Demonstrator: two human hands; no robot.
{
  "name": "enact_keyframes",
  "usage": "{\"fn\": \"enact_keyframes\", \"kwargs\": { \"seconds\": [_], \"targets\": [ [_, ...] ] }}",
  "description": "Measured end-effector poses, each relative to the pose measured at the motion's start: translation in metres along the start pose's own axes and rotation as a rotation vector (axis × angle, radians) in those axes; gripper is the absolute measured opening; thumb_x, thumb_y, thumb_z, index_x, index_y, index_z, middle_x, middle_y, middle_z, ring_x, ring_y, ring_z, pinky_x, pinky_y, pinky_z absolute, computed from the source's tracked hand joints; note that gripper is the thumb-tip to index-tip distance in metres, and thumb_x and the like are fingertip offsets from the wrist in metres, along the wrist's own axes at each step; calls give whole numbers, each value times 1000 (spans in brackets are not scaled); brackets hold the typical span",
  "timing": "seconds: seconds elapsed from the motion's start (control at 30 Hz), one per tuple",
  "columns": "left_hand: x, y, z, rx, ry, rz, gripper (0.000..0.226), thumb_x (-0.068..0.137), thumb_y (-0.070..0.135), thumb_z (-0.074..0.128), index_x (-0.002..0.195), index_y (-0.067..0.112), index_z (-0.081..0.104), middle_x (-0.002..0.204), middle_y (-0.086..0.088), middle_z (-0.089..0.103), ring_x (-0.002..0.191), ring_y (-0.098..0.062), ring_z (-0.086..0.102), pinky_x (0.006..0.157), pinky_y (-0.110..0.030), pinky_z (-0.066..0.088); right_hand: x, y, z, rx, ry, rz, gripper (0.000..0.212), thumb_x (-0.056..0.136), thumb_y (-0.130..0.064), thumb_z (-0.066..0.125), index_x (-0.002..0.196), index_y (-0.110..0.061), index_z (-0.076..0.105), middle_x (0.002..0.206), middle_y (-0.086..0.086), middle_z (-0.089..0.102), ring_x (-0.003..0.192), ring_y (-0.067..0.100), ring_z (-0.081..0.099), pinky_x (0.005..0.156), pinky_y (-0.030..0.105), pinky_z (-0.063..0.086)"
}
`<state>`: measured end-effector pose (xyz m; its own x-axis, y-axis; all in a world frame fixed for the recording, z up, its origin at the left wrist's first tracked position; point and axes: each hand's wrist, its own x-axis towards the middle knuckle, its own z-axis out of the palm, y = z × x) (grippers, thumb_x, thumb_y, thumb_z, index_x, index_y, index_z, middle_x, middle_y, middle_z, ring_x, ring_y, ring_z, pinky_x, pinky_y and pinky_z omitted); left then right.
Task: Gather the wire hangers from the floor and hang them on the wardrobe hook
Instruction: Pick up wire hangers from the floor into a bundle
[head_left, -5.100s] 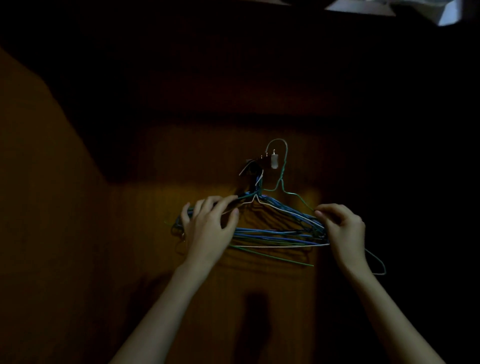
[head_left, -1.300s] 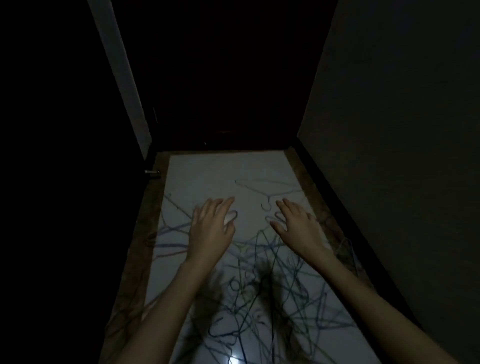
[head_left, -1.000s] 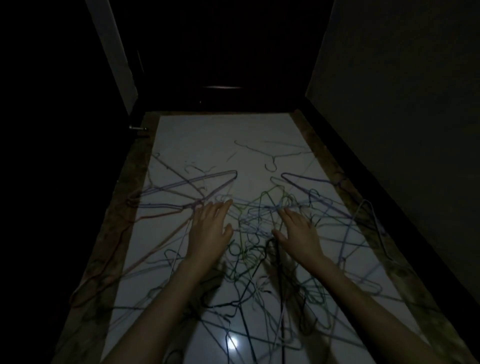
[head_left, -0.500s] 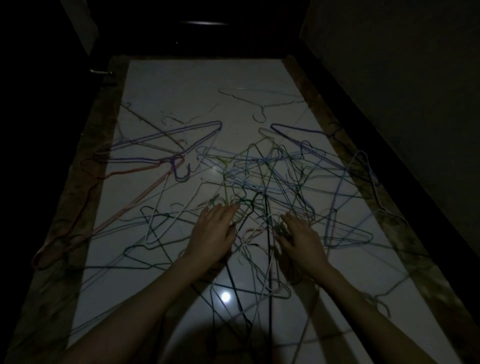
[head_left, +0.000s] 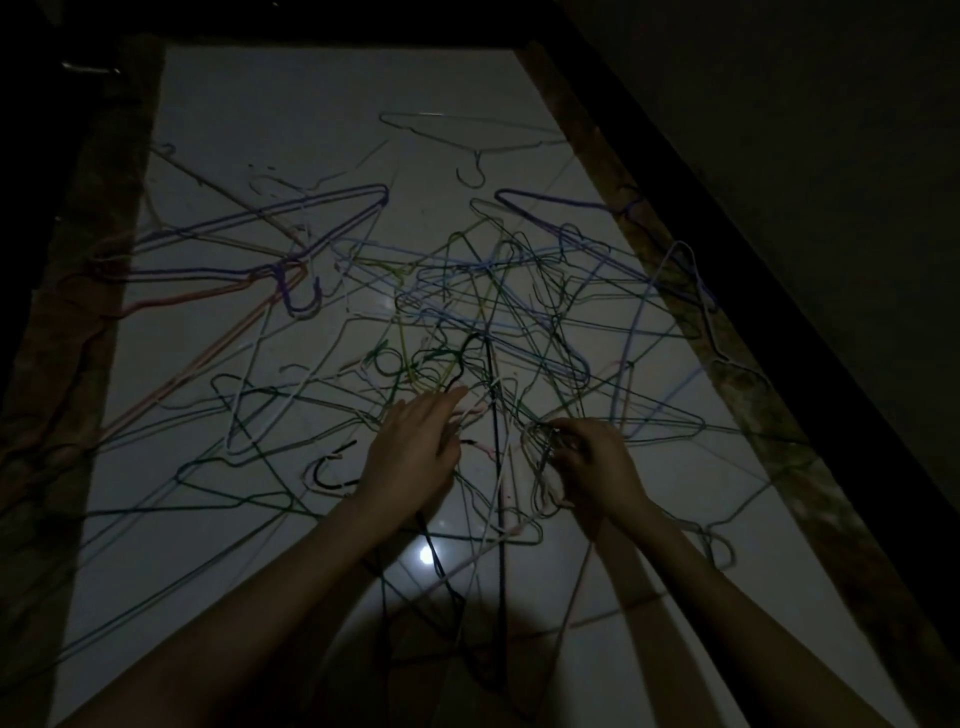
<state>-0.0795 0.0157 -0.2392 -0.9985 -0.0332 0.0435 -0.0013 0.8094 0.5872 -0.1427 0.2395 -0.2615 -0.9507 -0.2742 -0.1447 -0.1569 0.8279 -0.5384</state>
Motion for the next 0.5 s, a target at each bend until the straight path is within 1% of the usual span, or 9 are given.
{"fn": "enact_keyframes", "kwargs": {
  "seconds": [0.07, 0.13, 0.2, 0.23, 0.3, 0.33, 0.4, 0.43, 0.5],
  "targets": [
    [-2, -1, 2, -20, 6, 2, 50, 92, 13, 53, 140, 16, 40, 130, -5, 55, 120, -23, 47, 108, -37, 30, 8, -3, 0, 100, 43, 58, 20, 81, -10, 64, 100, -12, 70, 99, 6, 69, 94, 22, 62, 82, 29, 46],
    [-6, -2, 0, -68, 17, -5, 48, 92, 11, 53, 138, 14, 43, 131, -5, 54, 120, -24, 47, 103, -31, 31, 13, -9, -2, 162, 66, 116, 11, 83, -8, 62, 90, -10, 71, 92, 5, 70, 86, 17, 62, 81, 30, 49],
    [-9, -3, -2, -109, 16, -48, 46, 93, 13, 52, 138, 16, 43, 133, -4, 52, 121, -22, 46, 100, -27, 31, 17, -15, -4, 187, 62, 118, 12, 85, -5, 60, 90, -6, 71, 92, 6, 69, 84, 14, 59, 81, 29, 50],
    [-10, -4, -3, -124, 11, -74, 46, 94, 14, 51, 139, 17, 43, 134, -3, 51, 120, -21, 45, 99, -27, 32, 19, -17, -5, 173, 63, 97, 13, 86, -5, 60, 92, -5, 71, 92, 5, 67, 84, 13, 57, 79, 25, 49],
    [-11, -7, -3, -154, 1, -117, 46, 94, 15, 51, 138, 20, 43, 135, -2, 50, 118, -20, 46, 96, -27, 36, 22, -24, -9, 177, 78, 63, 14, 88, -5, 58, 94, -2, 70, 89, 1, 62, 85, 11, 54, 72, 11, 41],
    [-11, -7, -2, -174, 0, -131, 46, 93, 16, 52, 138, 20, 44, 135, -2, 50, 116, -19, 47, 95, -27, 37, 24, -28, -11, 234, 89, 69, 14, 88, -4, 58, 94, -2, 70, 88, 1, 61, 85, 12, 54, 73, 11, 41],
    [-11, -6, -2, -234, 1, -149, 45, 93, 13, 52, 137, 19, 45, 134, 0, 50, 114, -13, 47, 89, -20, 36, 27, -34, -15, 383, 95, 101, 12, 89, -3, 56, 90, -1, 68, 87, 4, 62, 85, 16, 57, 77, 21, 45],
    [-11, -4, -2, -271, 0, -160, 45, 93, 11, 52, 136, 19, 46, 132, 1, 50, 111, -8, 46, 87, -17, 34, 28, -37, -17, 446, 86, 112, 12, 90, -3, 55, 89, 0, 67, 86, 6, 62, 82, 17, 58, 74, 22, 46],
    [-10, 0, -2, -335, -7, -184, 43, 93, 10, 51, 135, 18, 47, 128, 1, 51, 108, -5, 44, 84, -13, 31, 28, -39, -19, 539, 69, 159, 15, 92, -4, 54, 91, 3, 66, 85, 8, 62, 78, 16, 56, 65, 18, 45]
  ]
}}
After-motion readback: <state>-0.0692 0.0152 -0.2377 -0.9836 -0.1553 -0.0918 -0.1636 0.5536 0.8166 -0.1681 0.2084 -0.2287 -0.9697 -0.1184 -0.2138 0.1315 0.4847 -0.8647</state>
